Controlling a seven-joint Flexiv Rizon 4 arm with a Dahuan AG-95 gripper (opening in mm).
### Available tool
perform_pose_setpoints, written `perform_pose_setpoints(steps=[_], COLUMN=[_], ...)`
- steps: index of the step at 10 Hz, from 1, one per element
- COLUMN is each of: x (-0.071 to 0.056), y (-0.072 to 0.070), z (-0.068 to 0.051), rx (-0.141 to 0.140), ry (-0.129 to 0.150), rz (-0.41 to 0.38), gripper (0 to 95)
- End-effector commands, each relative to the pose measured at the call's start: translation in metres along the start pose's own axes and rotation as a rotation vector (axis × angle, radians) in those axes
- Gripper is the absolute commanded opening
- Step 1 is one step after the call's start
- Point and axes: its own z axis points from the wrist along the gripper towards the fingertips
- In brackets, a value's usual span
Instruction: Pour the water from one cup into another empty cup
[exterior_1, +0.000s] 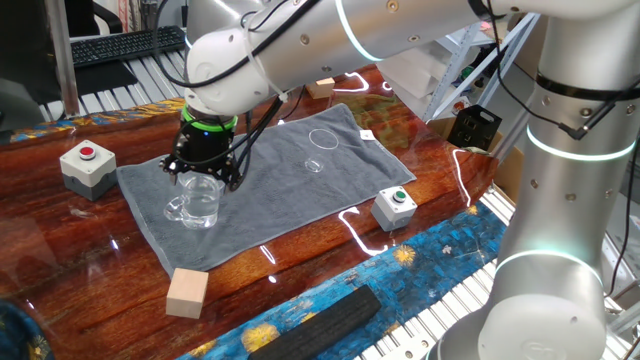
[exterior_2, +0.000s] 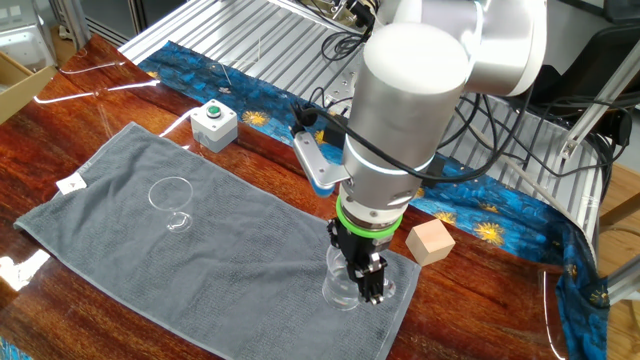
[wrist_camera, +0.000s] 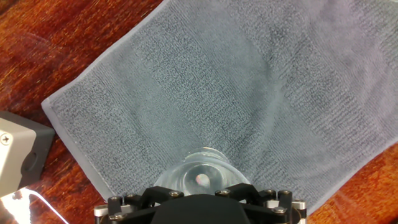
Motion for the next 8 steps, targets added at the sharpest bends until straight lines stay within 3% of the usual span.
perform_pose_setpoints(steps=[1,6,7,8], x=[-0.0001,0.0017,0.0023,0.0023], y=[0.0004,0.0032,0.0038,0.0046], z=[0.0011,0.0026,0.0029,0.0021], rx=[0.000,-0.008,-0.008,-0.007], ry=[-0.002,-0.004,-0.004,-0.004], rz=[0.003,0.033,0.044,0.045], gripper=[95.0,95.0,76.0,76.0])
